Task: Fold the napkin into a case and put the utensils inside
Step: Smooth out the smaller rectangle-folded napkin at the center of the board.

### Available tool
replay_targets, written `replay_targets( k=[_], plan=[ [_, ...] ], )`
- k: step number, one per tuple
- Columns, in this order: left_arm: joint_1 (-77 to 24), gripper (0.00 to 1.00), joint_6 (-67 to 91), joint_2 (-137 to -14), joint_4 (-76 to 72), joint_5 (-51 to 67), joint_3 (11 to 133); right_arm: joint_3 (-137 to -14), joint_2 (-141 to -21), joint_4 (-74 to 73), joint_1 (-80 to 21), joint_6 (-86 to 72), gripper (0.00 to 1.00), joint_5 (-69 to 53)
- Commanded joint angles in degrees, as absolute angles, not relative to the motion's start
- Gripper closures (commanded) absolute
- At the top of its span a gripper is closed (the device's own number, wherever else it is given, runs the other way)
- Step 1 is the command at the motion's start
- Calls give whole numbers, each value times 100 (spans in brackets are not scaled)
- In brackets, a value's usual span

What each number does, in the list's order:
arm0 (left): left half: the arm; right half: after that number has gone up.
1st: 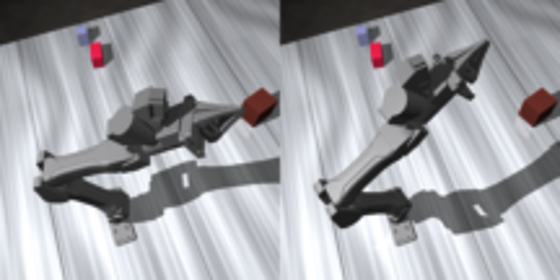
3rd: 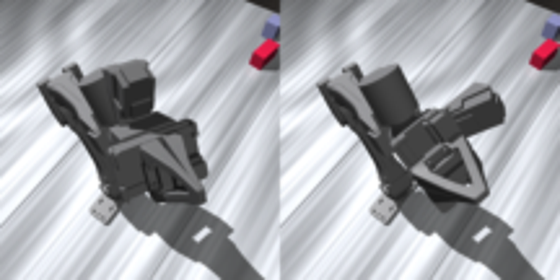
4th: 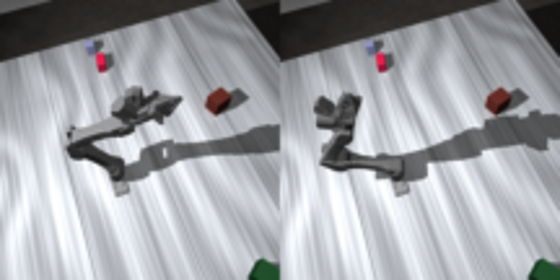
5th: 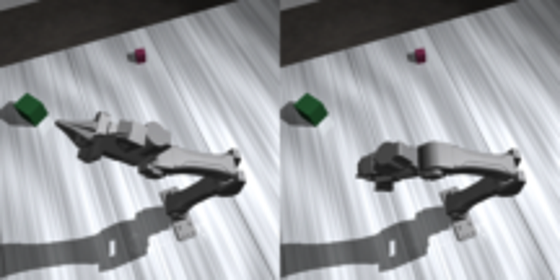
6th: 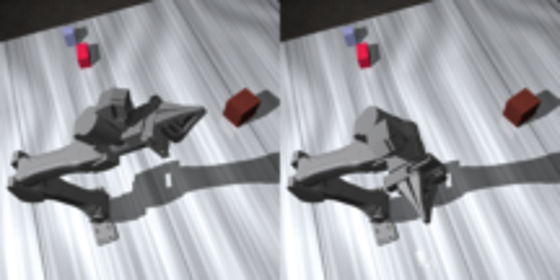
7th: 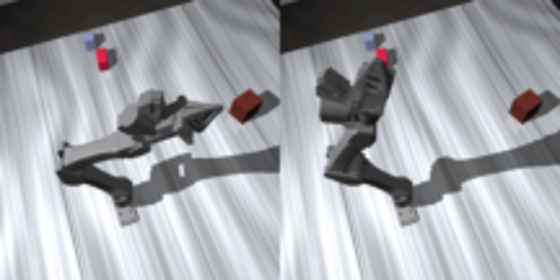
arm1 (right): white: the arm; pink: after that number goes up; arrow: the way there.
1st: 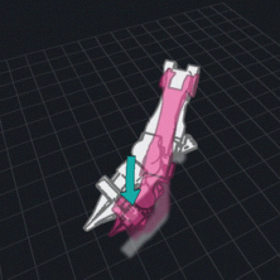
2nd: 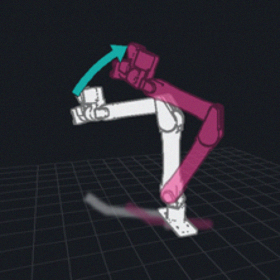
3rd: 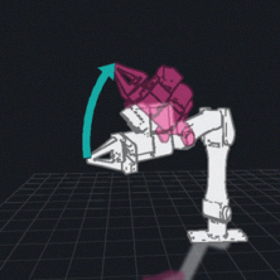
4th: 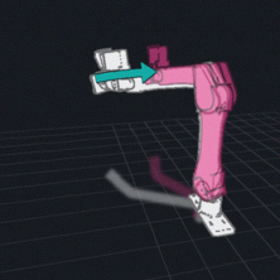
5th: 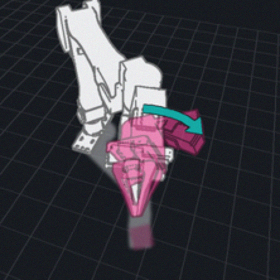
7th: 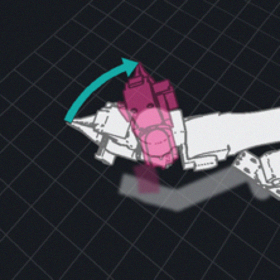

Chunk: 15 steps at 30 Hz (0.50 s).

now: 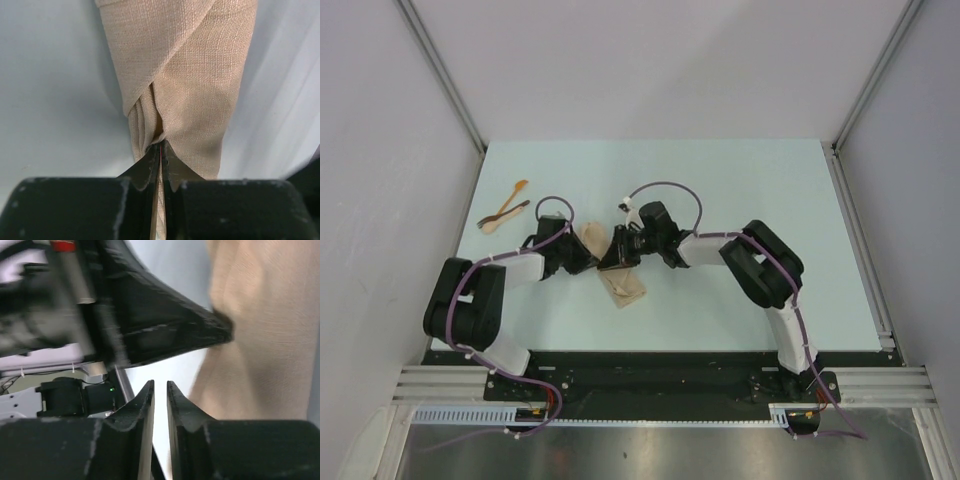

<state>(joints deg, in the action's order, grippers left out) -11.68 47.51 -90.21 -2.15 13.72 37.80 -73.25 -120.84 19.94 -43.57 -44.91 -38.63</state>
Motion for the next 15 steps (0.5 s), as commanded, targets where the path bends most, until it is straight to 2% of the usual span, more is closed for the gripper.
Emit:
replay_targets(
  k=[1,9,15],
  plan=[
    [-1046,92,4562,-8658,-316,1098,3656,-7094,-12577,3111,-4430,-5221,82,-4105],
    [-1028,88,4517,-8569,-211,1336,4454,-6530,-12806,3524,-4351,-5221,86,-4087],
    [-1037,89,4526,-9360,-45,1477,4974,-6495,-12814,3674,-4307,-5309,86,-4131]
  ],
)
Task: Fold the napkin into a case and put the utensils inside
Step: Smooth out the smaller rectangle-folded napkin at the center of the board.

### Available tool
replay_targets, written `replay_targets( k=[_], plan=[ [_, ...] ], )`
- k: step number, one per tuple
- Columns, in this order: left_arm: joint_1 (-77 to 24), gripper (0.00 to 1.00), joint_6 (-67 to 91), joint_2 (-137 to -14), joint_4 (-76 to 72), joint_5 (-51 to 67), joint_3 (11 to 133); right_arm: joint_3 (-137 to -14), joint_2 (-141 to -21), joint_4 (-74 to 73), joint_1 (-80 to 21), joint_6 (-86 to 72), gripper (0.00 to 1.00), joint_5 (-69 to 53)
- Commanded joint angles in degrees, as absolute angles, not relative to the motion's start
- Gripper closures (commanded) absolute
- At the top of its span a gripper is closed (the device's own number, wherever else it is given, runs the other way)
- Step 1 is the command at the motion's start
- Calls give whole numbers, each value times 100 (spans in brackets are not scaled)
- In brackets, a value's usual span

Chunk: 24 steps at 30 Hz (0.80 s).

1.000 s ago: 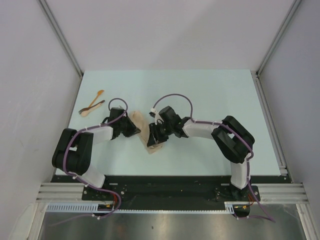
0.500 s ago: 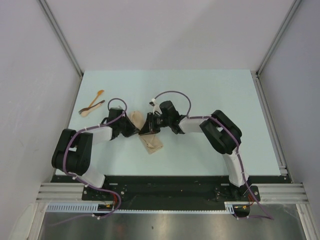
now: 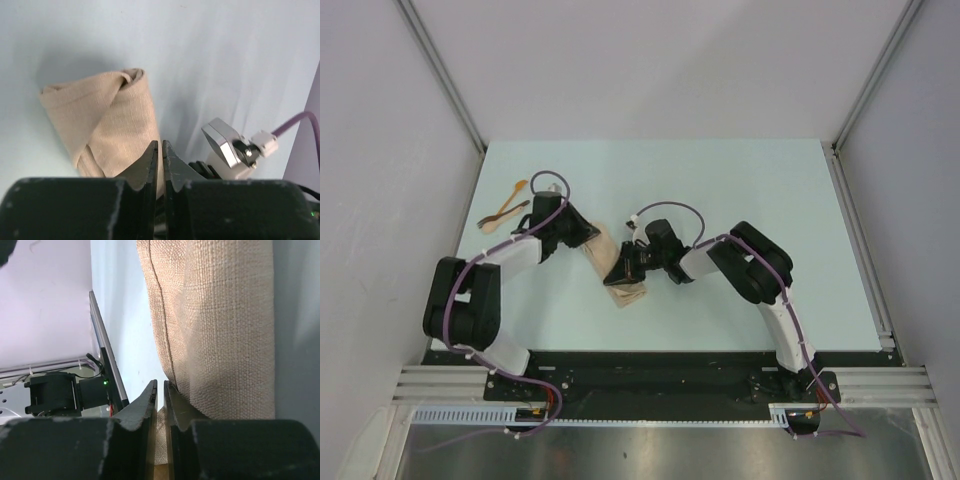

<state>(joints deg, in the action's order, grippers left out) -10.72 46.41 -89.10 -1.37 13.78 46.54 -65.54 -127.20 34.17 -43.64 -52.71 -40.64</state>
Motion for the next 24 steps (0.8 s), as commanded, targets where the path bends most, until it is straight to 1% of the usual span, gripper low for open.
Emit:
replay_targets(
  k=[1,8,16,19,24],
  plan=[
    [-1037,90,4526,-9421,104,1416,4966,-6504,-12814,3674,-4315,-5317,86,-4131],
    [-993,92,4421,-9712,369,1064,4702,-6557,-12595,3305,-4263,-5098,86,-4149],
    [-817,93,3964,-9413,1037,98,4877,-6873,-11821,1864,-4052,-4158,83,-3850],
    [-817,93,3806,-9404,976,158,4931,-6926,-11882,1828,-4017,-4113,83,-3885],
    [-826,92,3656,-9422,730,456,4948,-6821,-12251,2196,-4175,-4289,83,-3955]
  ],
)
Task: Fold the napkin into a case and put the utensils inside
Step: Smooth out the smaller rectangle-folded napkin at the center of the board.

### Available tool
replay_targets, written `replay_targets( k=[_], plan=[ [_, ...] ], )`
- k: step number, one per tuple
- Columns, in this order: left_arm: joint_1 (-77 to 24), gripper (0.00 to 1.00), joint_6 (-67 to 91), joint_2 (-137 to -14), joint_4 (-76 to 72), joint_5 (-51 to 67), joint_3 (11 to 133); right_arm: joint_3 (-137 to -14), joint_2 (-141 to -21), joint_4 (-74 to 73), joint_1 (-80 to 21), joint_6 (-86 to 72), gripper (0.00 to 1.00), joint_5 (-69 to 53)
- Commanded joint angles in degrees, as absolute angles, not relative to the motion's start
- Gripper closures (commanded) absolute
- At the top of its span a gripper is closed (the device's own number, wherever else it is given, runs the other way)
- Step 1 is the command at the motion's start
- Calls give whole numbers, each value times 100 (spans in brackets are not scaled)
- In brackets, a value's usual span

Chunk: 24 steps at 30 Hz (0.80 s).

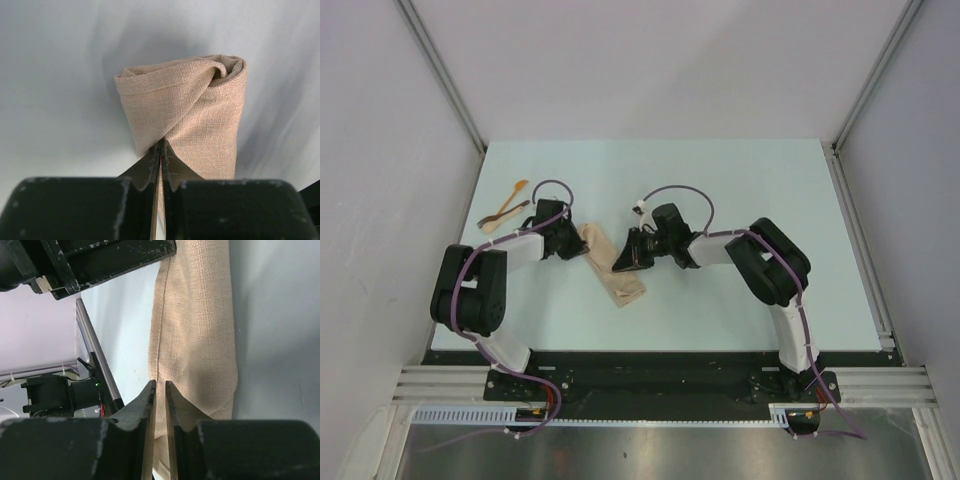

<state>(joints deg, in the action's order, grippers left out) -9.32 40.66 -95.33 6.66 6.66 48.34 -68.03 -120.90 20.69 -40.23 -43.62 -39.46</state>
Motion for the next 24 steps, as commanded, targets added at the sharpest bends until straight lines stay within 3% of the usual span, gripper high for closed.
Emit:
replay_targets(
  k=[1,11,20,24],
  plan=[
    [-826,92,3630,-9431,721,544,4983,-6733,-12330,2319,-4210,-4376,83,-3946],
    [-835,92,3551,-9308,835,360,5089,-6082,-12279,2330,-4087,-4096,85,-3779],
    [-888,89,3858,-8912,370,1590,5352,-6855,-12102,1609,-4227,-3867,84,-3806],
    [-888,90,4008,-9017,482,1522,5502,-6978,-12217,1661,-4236,-3946,85,-3858]
  ],
)
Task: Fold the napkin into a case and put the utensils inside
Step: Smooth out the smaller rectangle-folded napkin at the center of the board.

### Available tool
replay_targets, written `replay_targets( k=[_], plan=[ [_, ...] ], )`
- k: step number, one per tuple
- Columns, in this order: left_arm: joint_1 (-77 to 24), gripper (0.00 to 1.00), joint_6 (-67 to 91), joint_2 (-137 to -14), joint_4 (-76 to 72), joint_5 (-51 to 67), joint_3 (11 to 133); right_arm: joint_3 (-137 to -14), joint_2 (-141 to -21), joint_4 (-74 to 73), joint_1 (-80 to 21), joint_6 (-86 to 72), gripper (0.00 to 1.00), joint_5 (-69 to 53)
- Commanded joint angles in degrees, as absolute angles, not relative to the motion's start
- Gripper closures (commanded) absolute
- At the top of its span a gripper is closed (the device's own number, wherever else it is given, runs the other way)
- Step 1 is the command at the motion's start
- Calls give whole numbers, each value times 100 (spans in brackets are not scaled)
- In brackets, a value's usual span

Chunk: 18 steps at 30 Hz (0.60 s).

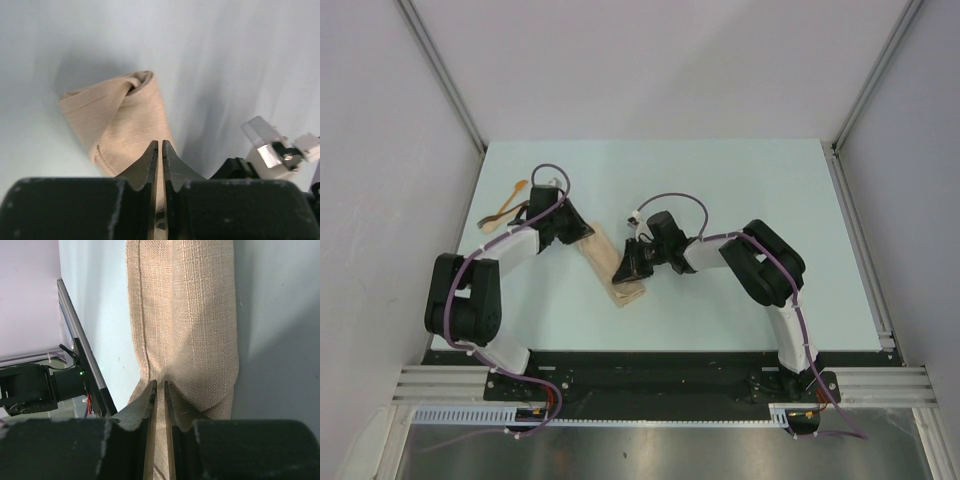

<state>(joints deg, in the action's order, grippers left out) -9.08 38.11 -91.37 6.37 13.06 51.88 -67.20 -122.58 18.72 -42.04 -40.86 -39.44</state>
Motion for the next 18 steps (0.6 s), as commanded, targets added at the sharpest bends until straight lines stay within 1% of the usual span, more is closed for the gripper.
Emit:
replay_targets(
  k=[1,2,5,7,8,10,13,18],
  plan=[
    [-879,91,4043,-9009,710,1320,5519,-7013,-12243,1661,-4236,-3955,85,-3867],
    [-853,91,4043,-8913,790,909,5511,-7031,-12252,1652,-4236,-3964,84,-3858],
    [-817,92,4096,-8640,914,205,5379,-7075,-12278,1608,-4245,-3929,85,-3867],
    [-817,93,4131,-8570,966,18,5361,-7075,-12313,1600,-4245,-3920,84,-3893],
    [-817,94,4122,-8561,1002,-304,5387,-7066,-12322,1600,-4245,-3911,85,-3894],
    [-809,95,4148,-8587,1185,-588,5449,-7066,-12340,1608,-4245,-3920,85,-3894],
    [-809,100,4140,-8709,1283,-817,5554,-7031,-12340,1617,-4236,-3920,85,-3894],
    [-826,100,4183,-9219,1301,-633,5827,-6996,-12375,1661,-4236,-3937,85,-3911]
  ],
)
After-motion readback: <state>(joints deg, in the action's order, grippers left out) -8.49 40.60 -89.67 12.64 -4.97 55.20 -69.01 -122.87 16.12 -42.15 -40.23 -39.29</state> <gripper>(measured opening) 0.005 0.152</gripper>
